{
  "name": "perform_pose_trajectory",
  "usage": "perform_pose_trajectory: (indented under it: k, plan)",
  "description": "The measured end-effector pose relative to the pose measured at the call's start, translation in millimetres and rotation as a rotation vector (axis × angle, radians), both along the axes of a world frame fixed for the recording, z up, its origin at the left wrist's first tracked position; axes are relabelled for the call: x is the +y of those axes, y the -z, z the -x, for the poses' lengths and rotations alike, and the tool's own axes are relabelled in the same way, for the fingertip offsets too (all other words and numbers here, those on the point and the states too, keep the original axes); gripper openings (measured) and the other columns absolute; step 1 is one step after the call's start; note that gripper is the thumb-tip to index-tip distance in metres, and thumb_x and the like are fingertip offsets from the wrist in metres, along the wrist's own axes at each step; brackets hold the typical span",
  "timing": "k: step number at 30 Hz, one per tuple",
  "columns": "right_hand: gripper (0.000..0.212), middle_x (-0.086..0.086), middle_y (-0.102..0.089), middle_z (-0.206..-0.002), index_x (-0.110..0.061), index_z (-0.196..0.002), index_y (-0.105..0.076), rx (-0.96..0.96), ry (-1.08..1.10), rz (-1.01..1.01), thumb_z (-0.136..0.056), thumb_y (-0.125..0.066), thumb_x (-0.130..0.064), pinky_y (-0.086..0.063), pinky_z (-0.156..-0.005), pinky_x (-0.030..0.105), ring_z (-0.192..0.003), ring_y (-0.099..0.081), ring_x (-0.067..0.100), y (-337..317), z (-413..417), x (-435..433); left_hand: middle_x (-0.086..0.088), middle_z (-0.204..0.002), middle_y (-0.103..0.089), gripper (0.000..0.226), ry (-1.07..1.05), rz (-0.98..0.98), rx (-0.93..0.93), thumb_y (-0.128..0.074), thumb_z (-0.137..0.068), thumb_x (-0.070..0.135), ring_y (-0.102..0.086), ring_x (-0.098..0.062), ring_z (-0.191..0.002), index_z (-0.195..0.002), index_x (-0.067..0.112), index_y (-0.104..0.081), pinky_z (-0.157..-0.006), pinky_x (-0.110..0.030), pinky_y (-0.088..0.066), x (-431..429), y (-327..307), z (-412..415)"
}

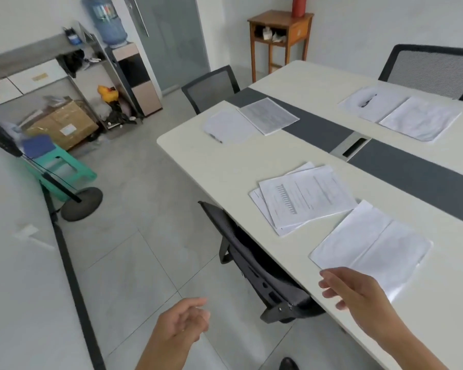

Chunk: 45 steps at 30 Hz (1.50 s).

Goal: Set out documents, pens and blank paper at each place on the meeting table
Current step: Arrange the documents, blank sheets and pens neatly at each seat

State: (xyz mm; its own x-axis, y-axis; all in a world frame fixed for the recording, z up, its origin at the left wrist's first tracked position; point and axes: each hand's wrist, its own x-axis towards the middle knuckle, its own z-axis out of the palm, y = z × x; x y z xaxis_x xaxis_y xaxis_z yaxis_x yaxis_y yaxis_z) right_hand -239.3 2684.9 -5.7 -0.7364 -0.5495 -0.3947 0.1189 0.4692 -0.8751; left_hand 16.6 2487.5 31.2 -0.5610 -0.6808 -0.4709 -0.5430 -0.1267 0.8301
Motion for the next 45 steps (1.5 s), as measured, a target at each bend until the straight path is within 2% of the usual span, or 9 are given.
perform_pose_trajectory:
  k: [4,12,19,23,27,33,39,42,45]
  plan:
    - [0.015,-0.003,-0.075,-0.079,-0.020,-0.088,-0.074,0.010,0.054,-0.017,-0.094,-0.061,-0.022,-0.052,-0.065,0.032,-0.076,-0.071,0.018,-2,29,-31,-0.008,-0.087,-0.074,0.045,0.074,-0.026,-0.004,-0.068,-0.060,0.040,-0.071,-0.023,-0.080,-0.100,0.018,-0.070,-0.068,-0.022,-0.055,-45,-1,44]
    - [0.015,-0.001,-0.075,-0.078,-0.016,-0.086,-0.074,-0.020,0.323,-0.083,-0.093,-0.062,-0.018,-0.050,-0.062,0.029,-0.072,-0.070,0.015,15,55,-105,0.002,-0.090,-0.077,0.035,0.331,-0.074,0.002,-0.064,-0.068,0.031,-0.073,-0.010,-0.079,-0.100,0.021,-0.070,-0.067,-0.017,-0.052,-184,13,138]
    - [0.012,-0.001,-0.076,-0.075,-0.016,-0.085,-0.074,-0.059,0.576,-0.129,-0.091,-0.064,-0.015,-0.049,-0.057,0.026,-0.072,-0.071,0.018,12,57,-189,0.000,-0.092,-0.077,0.014,0.630,-0.057,0.001,-0.067,-0.087,0.019,-0.073,-0.012,-0.082,-0.101,0.021,-0.069,-0.079,-0.024,-0.056,-312,13,235]
    - [0.012,-0.003,-0.076,-0.078,-0.019,-0.086,-0.073,-0.073,0.656,-0.151,-0.092,-0.063,-0.020,-0.051,-0.060,0.026,-0.073,-0.071,0.013,12,52,-209,0.002,-0.092,-0.076,0.041,0.782,-0.047,-0.018,-0.065,-0.065,0.048,-0.072,-0.010,-0.082,-0.100,0.027,-0.068,-0.082,-0.029,-0.055,-335,8,284]
    - [0.010,-0.004,-0.076,-0.079,-0.021,-0.088,-0.072,-0.095,0.726,-0.186,-0.092,-0.063,-0.023,-0.053,-0.063,0.029,-0.076,-0.071,0.013,20,54,-211,-0.003,-0.092,-0.074,0.015,0.904,-0.009,-0.036,-0.064,-0.087,0.032,-0.070,-0.009,-0.086,-0.102,0.030,-0.067,-0.083,-0.030,-0.054,-327,29,325]
    - [0.014,-0.002,-0.073,-0.086,-0.019,-0.098,-0.070,-0.126,0.778,-0.307,-0.092,-0.063,-0.029,-0.059,-0.076,0.039,-0.084,-0.070,0.015,72,93,-208,0.000,-0.125,-0.056,0.031,1.114,0.400,-0.112,-0.055,-0.093,0.027,-0.058,-0.014,-0.108,-0.123,0.019,-0.059,-0.088,-0.025,-0.046,-294,108,395]
    - [0.058,0.009,-0.057,-0.132,-0.015,-0.140,-0.044,-0.380,1.001,-0.213,-0.089,-0.066,-0.032,-0.049,-0.099,0.048,-0.112,-0.058,0.028,135,153,-205,-0.007,-0.160,-0.011,0.054,1.527,0.803,-0.292,-0.043,-0.095,0.026,-0.019,-0.026,-0.144,-0.147,0.024,-0.031,-0.110,-0.038,-0.033,-267,173,422]
    - [0.066,0.012,-0.053,-0.132,-0.012,-0.144,-0.038,-0.525,1.208,-0.022,-0.087,-0.069,-0.027,-0.055,-0.091,0.046,-0.108,-0.059,0.029,139,184,-204,-0.009,-0.162,0.001,0.058,1.655,0.862,-0.379,-0.043,-0.096,0.026,-0.003,-0.028,-0.149,-0.150,0.026,-0.023,-0.114,-0.040,-0.026,-259,187,410]
    - [0.044,0.010,-0.058,-0.101,-0.007,-0.115,-0.057,-0.671,1.197,0.033,-0.082,-0.074,-0.031,-0.052,-0.064,0.031,-0.083,-0.060,0.025,135,208,-204,-0.006,-0.162,0.009,0.062,1.659,0.861,-0.425,-0.040,-0.097,0.027,0.005,-0.027,-0.149,-0.153,0.028,-0.014,-0.117,-0.040,-0.019,-260,193,392]
